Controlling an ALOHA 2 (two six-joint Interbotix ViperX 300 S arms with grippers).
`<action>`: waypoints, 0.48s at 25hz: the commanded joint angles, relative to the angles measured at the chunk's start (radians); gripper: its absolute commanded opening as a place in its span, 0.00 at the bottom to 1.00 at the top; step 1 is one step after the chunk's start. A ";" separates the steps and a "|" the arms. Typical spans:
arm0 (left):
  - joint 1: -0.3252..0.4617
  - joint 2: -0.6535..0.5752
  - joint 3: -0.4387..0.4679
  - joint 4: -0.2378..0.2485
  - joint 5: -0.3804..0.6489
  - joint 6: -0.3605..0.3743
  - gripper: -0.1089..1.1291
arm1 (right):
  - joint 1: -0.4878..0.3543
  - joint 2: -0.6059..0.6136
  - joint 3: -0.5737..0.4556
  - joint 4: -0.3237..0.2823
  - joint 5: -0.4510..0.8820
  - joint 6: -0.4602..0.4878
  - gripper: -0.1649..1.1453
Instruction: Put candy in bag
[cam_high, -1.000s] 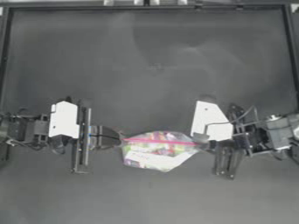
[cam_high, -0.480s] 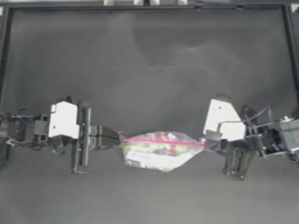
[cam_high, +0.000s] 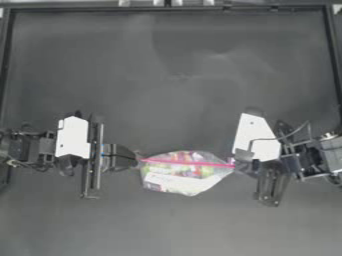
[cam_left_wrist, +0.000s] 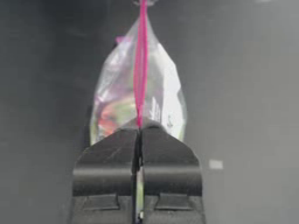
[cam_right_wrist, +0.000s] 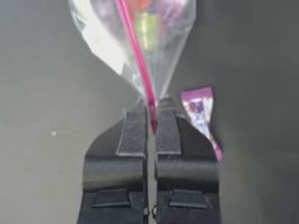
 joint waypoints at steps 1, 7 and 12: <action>0.006 -0.017 -0.014 0.003 -0.003 0.005 0.14 | 0.006 -0.014 -0.044 -0.040 0.009 -0.002 0.16; 0.018 -0.038 -0.028 0.003 0.017 0.048 0.14 | 0.006 -0.014 -0.109 -0.126 0.018 -0.012 0.16; 0.037 -0.078 -0.054 0.003 0.092 0.084 0.14 | 0.005 -0.023 -0.143 -0.170 0.037 -0.014 0.16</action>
